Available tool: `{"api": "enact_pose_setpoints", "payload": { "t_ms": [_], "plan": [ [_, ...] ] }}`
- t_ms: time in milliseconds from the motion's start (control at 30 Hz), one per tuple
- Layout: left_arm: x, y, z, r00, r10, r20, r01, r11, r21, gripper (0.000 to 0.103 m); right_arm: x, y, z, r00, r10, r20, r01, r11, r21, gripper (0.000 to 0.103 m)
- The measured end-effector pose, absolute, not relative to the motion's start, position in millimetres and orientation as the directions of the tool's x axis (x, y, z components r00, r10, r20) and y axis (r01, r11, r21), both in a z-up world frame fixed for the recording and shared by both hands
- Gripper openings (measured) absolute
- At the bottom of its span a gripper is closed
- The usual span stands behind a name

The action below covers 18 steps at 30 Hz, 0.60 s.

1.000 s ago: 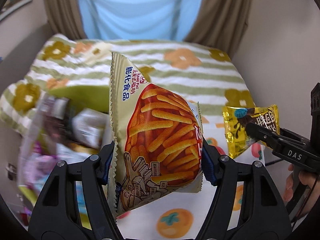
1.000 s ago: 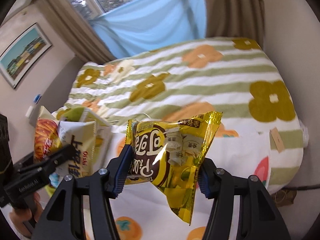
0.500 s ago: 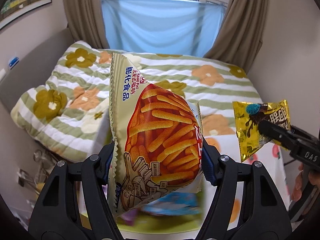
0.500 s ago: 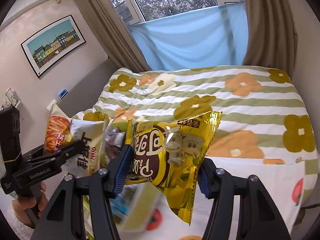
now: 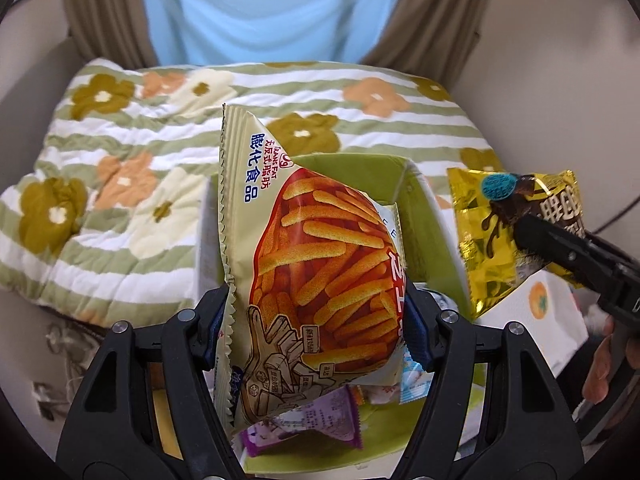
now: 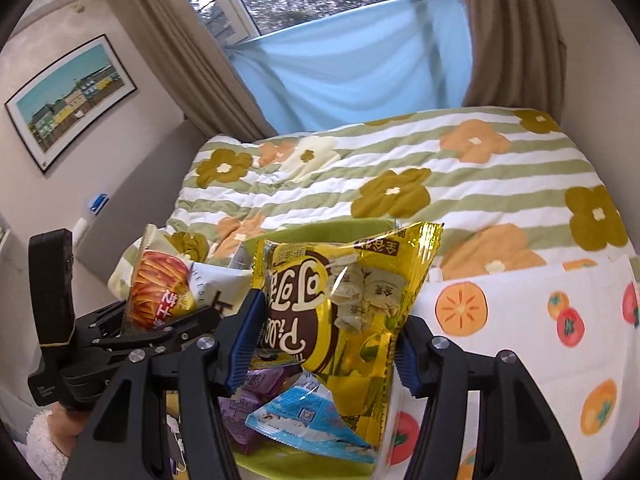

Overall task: Organize snacks
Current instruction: 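Carry both bags over the box and open both grippers to drop them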

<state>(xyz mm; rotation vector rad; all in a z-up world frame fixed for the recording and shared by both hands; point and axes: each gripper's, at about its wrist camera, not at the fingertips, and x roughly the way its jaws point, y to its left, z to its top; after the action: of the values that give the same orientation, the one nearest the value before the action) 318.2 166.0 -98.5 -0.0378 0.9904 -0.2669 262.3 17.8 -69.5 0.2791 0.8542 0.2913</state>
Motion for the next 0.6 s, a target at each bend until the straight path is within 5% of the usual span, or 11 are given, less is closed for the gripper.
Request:
{"api": "enact_pose_setpoints", "payload": {
  "t_ms": [67,133,167,600],
  "plan": [
    [323,166,-99,0.518,-0.269,-0.812,0.229,0.958,-0.172,0.072,260,20,-69,0.623,0.339,-0.705,-0.12,0.932,0.342,0.055],
    [325,163,-101,0.515,-0.265,-0.815,0.24,0.958,-0.16,0.1,262,18,-69,0.625,0.323,-0.71,-0.105,0.937,0.334,0.055],
    [326,164,-104,0.522,-0.238,-0.819,0.232,0.964,-0.133,0.103,262,16,-69,0.627,0.318,-0.711,-0.095,0.937,0.336,0.055],
    [311,188,-98,0.559,-0.103,-0.822,0.129,0.991,-0.037,0.103,287,13,-85,0.608,0.315,-0.728,-0.096,0.94,0.327,0.055]
  ]
}}
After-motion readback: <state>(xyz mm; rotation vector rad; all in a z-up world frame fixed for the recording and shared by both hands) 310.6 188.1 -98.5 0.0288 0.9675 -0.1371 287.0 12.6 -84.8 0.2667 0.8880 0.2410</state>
